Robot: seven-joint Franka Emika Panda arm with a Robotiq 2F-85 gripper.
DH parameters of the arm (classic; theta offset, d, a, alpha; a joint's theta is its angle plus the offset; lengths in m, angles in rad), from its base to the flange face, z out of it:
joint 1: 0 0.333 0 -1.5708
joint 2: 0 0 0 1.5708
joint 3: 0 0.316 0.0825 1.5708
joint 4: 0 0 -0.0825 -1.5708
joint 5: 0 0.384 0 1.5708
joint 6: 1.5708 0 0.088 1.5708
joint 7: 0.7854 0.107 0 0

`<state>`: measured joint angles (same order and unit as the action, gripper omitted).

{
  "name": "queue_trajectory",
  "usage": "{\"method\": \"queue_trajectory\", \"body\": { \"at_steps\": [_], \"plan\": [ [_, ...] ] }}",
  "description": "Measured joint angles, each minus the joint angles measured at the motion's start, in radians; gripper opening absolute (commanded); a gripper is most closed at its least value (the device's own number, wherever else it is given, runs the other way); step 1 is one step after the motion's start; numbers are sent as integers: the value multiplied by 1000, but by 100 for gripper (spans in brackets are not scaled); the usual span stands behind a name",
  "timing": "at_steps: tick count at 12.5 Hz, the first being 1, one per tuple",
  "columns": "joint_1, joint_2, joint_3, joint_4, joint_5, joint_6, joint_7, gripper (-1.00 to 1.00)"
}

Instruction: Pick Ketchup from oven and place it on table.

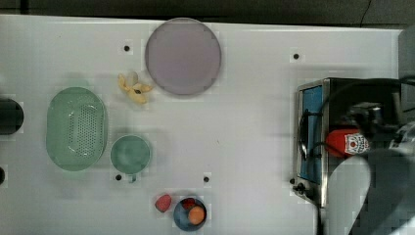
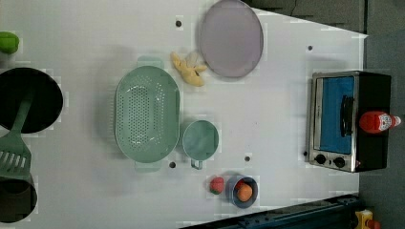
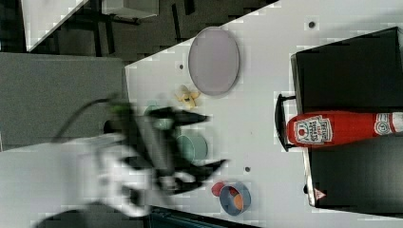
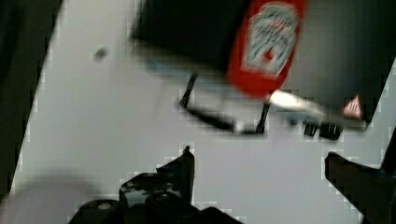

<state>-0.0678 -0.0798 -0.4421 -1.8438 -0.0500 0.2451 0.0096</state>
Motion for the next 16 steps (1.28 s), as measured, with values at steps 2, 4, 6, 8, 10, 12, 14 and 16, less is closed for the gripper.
{"method": "queue_trajectory", "body": {
  "at_steps": [2,4,6,8,10,12,14,16],
  "plan": [
    [-37,100,-55,-12,0,89,1,100],
    [-42,186,-118,-9,14,145,2,100],
    [-60,255,-123,-9,88,233,2,100],
    [-54,319,-123,-17,120,265,2,100],
    [-50,362,-119,-40,169,258,2,100],
    [-53,371,-112,-79,171,271,2,100],
    [-60,369,-101,-102,211,302,2,100],
    [-51,370,-121,-127,203,390,2,93]
  ]
}}
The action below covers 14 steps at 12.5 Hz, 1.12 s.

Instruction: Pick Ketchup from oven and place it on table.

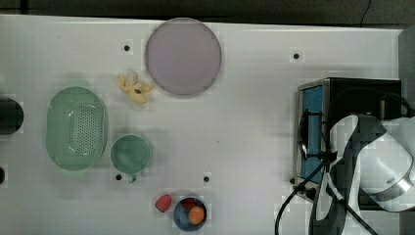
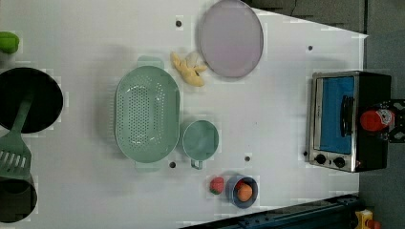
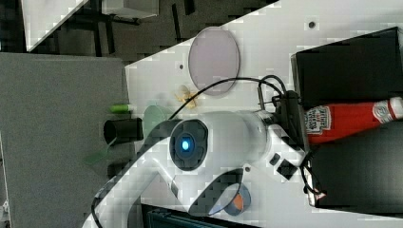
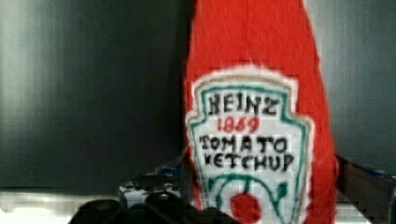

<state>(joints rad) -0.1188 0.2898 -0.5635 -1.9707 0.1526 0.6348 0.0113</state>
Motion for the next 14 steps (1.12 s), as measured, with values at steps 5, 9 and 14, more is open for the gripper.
{"method": "queue_trajectory", "body": {
  "at_steps": [5,9,14],
  "plan": [
    [-24,-26,-13,-7,26,20,0,29],
    [-22,-27,-18,30,-31,10,1,29],
    [31,-128,22,229,-127,-283,1,29]
  ]
}}
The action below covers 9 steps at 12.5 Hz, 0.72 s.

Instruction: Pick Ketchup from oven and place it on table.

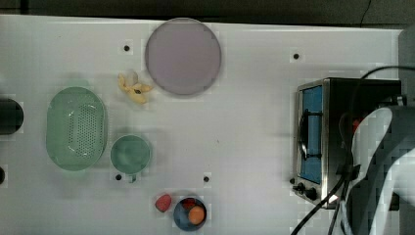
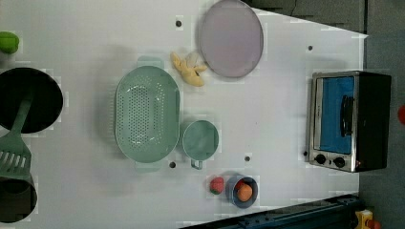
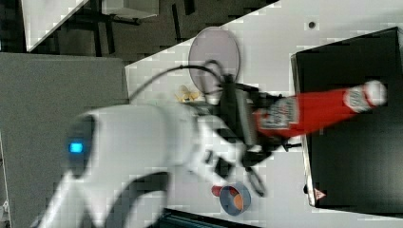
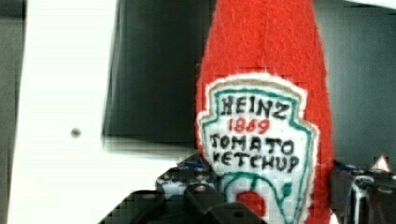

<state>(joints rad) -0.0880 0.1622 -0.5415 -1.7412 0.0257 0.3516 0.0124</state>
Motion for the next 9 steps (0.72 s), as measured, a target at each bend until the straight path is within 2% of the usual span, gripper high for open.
{"method": "queue_trajectory", "body": {
  "at_steps": [3,4,7,9],
  "plan": [
    [15,-57,113,158,-30,-146,0,29],
    [21,-88,167,179,-22,-200,0,29],
    [95,-141,294,172,-12,-234,1,29],
    [108,-122,423,168,-21,-229,1,29]
  ]
}}
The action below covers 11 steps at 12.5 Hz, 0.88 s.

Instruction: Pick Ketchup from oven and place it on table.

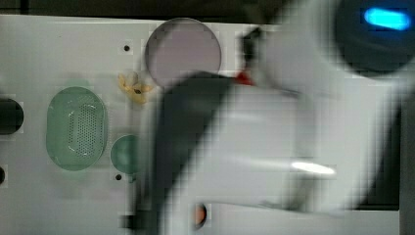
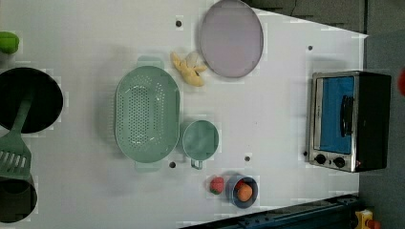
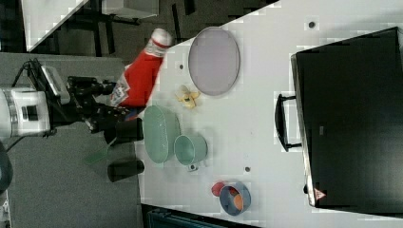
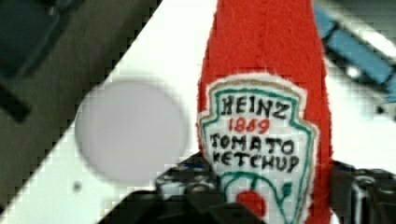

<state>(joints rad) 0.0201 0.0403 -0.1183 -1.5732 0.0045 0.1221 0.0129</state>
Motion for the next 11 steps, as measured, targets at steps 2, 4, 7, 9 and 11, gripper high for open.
{"method": "queue_trajectory", "body": {
  "at_steps": [2,4,7,9,11],
  "plan": [
    [44,2,83,-103,7,-6,0,29],
    [99,8,110,-255,17,35,0,29],
    [103,39,95,-466,2,227,0,29],
    [85,70,60,-573,8,376,0,29],
    [40,102,50,-647,22,461,0,29]
  ]
}}
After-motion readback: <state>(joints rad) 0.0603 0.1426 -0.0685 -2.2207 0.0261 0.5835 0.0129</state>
